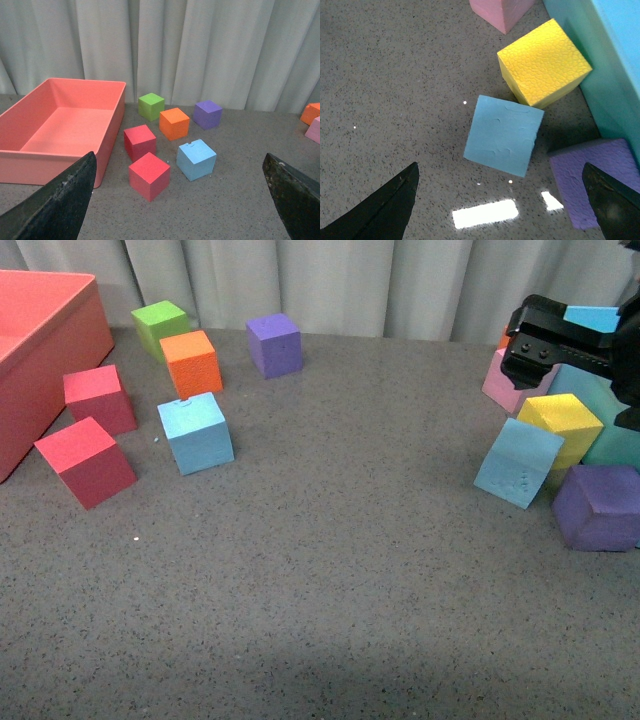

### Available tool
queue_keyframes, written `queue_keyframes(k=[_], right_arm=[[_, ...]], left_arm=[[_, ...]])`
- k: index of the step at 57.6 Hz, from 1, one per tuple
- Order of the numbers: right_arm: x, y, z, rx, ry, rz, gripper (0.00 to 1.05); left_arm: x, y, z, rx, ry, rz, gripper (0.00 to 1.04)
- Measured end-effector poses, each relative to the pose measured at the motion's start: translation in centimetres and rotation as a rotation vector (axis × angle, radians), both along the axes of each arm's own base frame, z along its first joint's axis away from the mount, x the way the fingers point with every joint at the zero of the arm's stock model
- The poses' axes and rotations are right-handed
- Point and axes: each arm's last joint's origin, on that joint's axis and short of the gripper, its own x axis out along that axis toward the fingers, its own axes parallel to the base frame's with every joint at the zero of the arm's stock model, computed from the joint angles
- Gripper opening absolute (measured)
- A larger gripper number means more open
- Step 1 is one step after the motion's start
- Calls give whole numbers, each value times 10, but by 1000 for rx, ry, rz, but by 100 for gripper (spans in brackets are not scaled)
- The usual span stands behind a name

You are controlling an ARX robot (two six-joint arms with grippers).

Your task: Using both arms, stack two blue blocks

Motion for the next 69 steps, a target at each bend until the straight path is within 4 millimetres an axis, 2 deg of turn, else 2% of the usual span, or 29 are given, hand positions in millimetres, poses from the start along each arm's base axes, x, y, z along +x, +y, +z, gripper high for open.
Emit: queue_keyframes(k=[9,17,47,69], right_arm=[[23,5,-20,18,55,-9,95],[31,8,-30,23,84,-13,95],[36,13,-49,5,156,-24,95],[43,15,-50,10,182,-49,95]], left_arm=[[0,0,0,0,0,0,98],[0,0,0,0,0,0,98],[0,0,0,0,0,0,98],[0,0,0,0,0,0,98]])
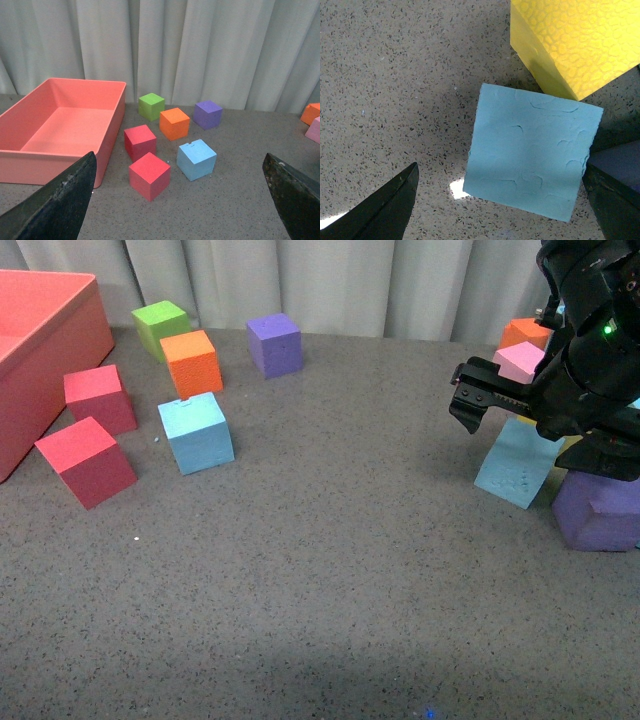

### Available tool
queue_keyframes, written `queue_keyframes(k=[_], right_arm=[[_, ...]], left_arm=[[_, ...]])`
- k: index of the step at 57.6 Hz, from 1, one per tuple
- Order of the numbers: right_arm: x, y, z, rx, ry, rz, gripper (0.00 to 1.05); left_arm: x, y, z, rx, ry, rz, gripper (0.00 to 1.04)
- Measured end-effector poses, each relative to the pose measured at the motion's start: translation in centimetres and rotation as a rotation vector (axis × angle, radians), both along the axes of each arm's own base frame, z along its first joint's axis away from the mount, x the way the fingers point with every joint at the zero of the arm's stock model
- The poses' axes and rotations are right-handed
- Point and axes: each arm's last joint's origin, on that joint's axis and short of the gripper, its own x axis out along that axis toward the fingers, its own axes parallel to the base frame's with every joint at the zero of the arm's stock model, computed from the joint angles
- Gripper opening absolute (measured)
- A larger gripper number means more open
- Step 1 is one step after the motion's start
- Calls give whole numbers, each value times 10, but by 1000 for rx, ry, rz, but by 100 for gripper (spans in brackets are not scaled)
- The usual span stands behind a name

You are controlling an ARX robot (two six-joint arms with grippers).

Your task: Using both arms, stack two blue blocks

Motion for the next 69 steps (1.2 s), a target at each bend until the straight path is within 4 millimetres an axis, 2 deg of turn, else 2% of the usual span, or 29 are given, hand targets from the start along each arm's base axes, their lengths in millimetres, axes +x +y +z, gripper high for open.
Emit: queue_keyframes(k=[27,35,41,45,55,69], right_arm=[[16,3,-17,-20,63,-8,94],[18,4,-17,-25,65,-7,76],[18,3,-17,-31,71,-10,57],[18,3,-17,-32,71,-11,49],[19,6,-12,-27,46,2,45],[25,47,14,60,-27,159,41]], left_arm=[[0,0,0,0,0,0,98],[0,0,0,0,0,0,98],[0,0,0,0,0,0,98],[0,0,0,0,0,0,98],[0,0,0,0,0,0,98],[0,0,0,0,0,0,98]])
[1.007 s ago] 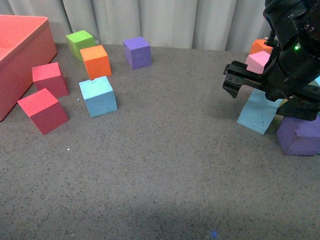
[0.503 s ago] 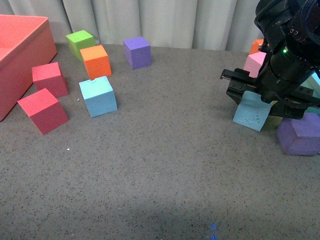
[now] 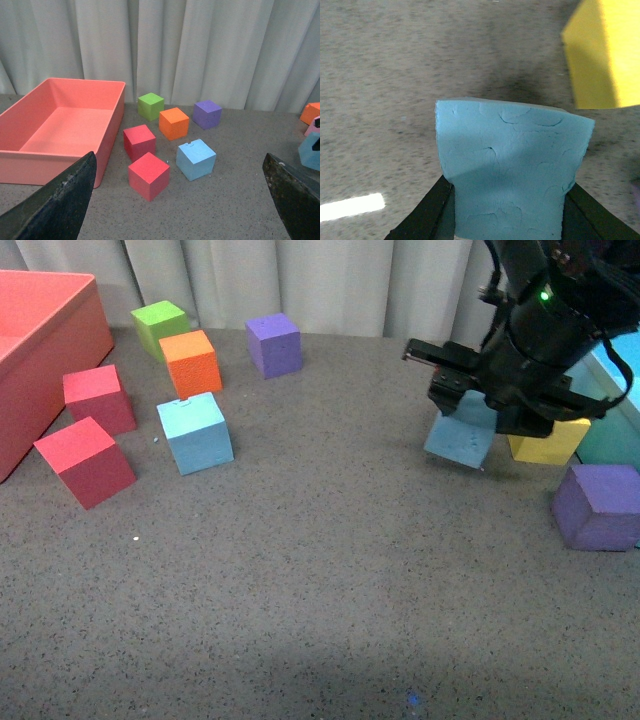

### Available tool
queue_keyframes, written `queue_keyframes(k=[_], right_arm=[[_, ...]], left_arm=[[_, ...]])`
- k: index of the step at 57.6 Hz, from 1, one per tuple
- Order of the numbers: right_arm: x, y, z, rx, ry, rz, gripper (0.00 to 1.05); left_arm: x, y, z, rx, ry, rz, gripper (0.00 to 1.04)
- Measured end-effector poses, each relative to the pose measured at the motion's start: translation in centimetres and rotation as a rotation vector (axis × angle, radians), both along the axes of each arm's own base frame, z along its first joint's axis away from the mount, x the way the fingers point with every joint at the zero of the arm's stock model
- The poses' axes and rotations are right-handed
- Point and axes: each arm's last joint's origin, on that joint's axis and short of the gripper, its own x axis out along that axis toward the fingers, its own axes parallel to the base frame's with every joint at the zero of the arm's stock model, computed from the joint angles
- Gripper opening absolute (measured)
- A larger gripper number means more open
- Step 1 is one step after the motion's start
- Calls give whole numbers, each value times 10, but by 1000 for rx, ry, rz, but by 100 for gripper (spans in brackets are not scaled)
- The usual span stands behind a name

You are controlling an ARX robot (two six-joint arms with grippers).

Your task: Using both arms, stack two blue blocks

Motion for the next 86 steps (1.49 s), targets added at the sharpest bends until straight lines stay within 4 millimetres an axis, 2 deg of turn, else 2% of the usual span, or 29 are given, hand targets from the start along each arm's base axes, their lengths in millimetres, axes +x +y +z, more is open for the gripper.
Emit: queue_keyframes(k=[11,15,20,26,34,58,66,70,78,86], right_arm=[[4,34,5,28,-22,84,40],[4,52,-3,38,6,135,40],[4,63,-15,31,38,170,39],[4,71,-20,21,61,204,39],[4,78,-15,25,74,259,39],[1,81,-21,-6,86,310,39],[1,80,-22,-11,87,323,60],[0,78,-24,-10,92,323,76],[-1,75,-27,-13,103,318,96],[-4,67,-26,-15,99,308,95]], left_arm=[[0,0,0,0,0,1,98],[0,0,0,0,0,0,98],[0,0,0,0,0,0,98],[0,0,0,0,0,0,98],[0,0,0,0,0,0,98],[0,0,0,0,0,1,98],[0,0,0,0,0,0,98],[0,0,0,0,0,0,98],[0,0,0,0,0,0,98],[0,0,0,0,0,0,98]])
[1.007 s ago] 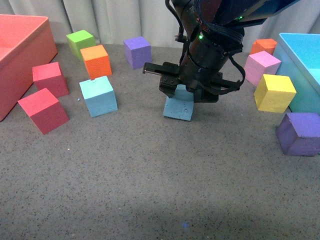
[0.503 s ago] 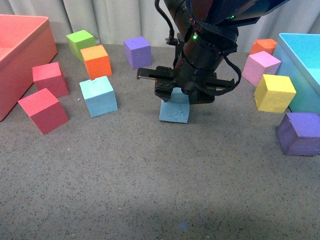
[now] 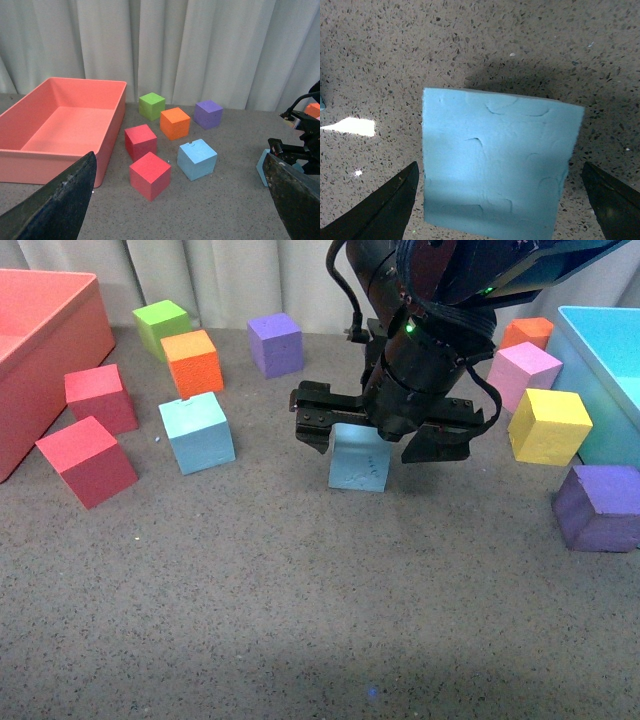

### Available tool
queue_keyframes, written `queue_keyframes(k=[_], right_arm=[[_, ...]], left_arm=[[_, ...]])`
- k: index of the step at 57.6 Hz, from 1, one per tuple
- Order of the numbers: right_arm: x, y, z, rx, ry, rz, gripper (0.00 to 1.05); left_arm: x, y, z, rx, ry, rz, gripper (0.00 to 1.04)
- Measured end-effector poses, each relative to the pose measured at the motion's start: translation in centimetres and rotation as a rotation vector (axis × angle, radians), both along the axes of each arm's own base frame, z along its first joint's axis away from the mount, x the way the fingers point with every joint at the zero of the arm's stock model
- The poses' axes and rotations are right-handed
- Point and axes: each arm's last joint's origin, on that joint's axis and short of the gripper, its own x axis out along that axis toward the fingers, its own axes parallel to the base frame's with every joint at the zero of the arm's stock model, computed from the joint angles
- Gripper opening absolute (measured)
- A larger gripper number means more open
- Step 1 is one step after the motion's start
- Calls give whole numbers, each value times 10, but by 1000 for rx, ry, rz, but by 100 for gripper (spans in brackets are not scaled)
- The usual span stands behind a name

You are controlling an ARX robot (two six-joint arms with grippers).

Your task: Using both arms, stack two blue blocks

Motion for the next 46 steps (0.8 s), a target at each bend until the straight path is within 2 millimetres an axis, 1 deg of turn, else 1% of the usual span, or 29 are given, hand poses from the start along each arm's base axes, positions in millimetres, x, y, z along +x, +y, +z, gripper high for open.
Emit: queue_keyframes(k=[8,25,27,28,29,30,31,32,37,39,41,44,46], right_arm=[[-4,-8,12,4,-40,-12,95],[-12,-13,38,32,-177,10,95],[-11,-14,37,-14,-292,5,91],[-13,-17,35,-53,-385,-9,88],[-13,-18,35,-56,-426,-16,86],[-16,-22,33,-120,-517,-35,83],[-19,-25,31,-134,-552,-52,81],[-25,-30,29,-170,-619,-60,77],[-50,-54,23,-183,-814,-90,65],[-63,-69,28,-157,-938,-123,58],[-72,-79,36,-141,-1021,-146,52],[-84,-91,50,-122,-1106,-166,45],[-94,-102,63,-109,-1166,-185,38]], left_arm=[[0,0,0,0,0,0,98],[0,0,0,0,0,0,98],[0,0,0,0,0,0,98],[0,0,0,0,0,0,98],[0,0,0,0,0,0,98],[0,0,0,0,0,0,98],[0,0,0,0,0,-1,98],[0,0,0,0,0,-2,98],[0,0,0,0,0,2,98],[0,0,0,0,0,3,98],[0,0,0,0,0,2,98],[0,0,0,0,0,2,98],[0,0,0,0,0,2,98]])
